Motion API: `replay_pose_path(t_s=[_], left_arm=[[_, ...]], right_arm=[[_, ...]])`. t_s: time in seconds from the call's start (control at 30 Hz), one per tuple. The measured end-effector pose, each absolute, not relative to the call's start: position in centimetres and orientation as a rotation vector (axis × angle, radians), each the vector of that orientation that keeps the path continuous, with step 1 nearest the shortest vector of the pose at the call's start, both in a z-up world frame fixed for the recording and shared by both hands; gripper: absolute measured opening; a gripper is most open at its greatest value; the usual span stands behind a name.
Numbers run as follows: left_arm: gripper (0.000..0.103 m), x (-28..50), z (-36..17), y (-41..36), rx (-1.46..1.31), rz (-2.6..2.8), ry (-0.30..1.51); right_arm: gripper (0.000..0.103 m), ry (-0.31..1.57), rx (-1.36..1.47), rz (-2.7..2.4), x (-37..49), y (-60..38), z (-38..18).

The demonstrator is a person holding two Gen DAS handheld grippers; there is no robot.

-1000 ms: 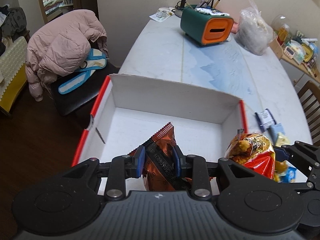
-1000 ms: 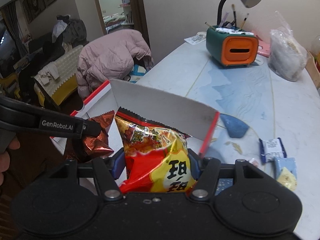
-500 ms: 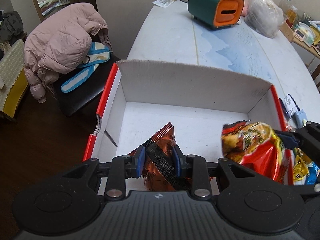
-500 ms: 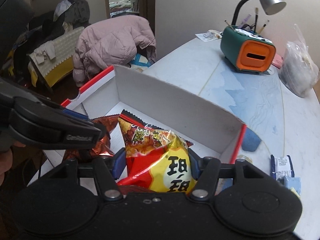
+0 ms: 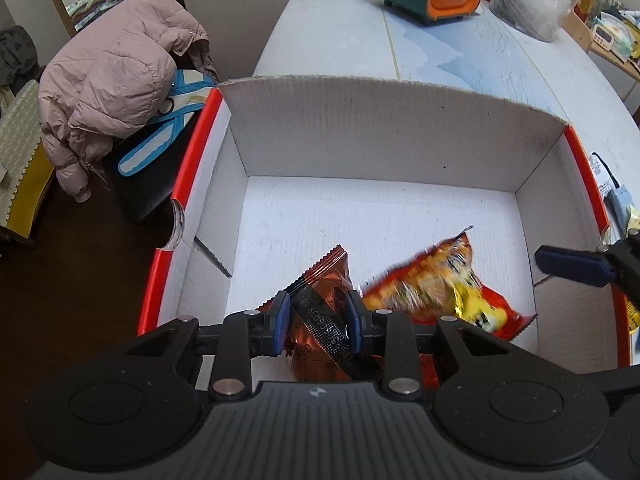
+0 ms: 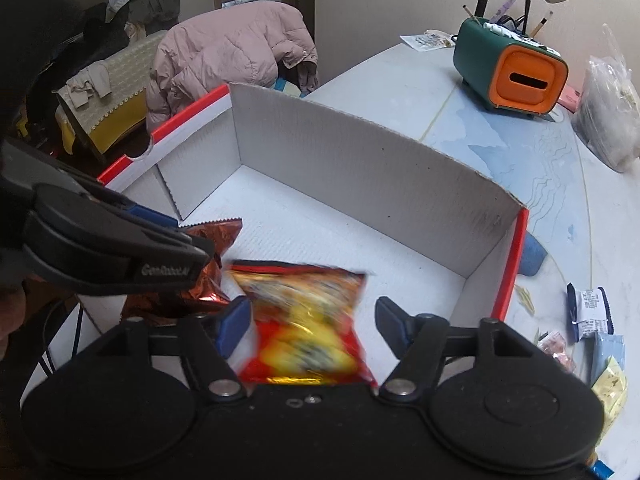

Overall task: Organize snacks
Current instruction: 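Carry both chip bags into the box and open both grippers to release, then withdraw both tools from the box back toward the remaining snacks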

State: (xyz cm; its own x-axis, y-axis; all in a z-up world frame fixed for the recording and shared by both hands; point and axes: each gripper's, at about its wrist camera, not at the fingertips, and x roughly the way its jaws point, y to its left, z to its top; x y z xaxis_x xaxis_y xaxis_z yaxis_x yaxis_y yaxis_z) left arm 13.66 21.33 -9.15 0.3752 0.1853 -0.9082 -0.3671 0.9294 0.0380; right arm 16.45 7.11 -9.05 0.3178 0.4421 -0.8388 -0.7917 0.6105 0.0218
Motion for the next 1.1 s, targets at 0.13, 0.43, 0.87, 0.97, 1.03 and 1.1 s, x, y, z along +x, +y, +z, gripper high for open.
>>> replay_pose_path(t_s=[0.13,0.43,0.87,0.97,1.03,1.1], left_arm=[[0.029,13.5,-9.1,21.4,-0.185,0.360,1.128],[0.051,12.2,-7.3,21.2,-0.192,0.348,1.073],[0.056,9.6,-3.2,18.8,-0.166,0.295,0.964],[0.057,9.1,-2.2,18.1,-0.158,0.277,0.938],[0.060,8.7,-1.7,17.7,-0.151,0.271,0.920],[0.061,8.4,-1.2,17.2,-0.148,0.259,0.907]], right_arm=[[0.075,0.931,-0.419,0.846,16.3,6.7,-8.8],[0.082,0.919,-0.348,0.838,16.1,5.4,-7.5],[0.091,0.863,-0.230,0.826,15.1,2.3,-4.0],[0.092,0.845,-0.210,0.827,14.8,1.3,-3.3],[0.093,0.832,-0.199,0.827,14.4,0.7,-2.6],[0.094,0.818,-0.191,0.824,14.1,0.1,-2.1]])
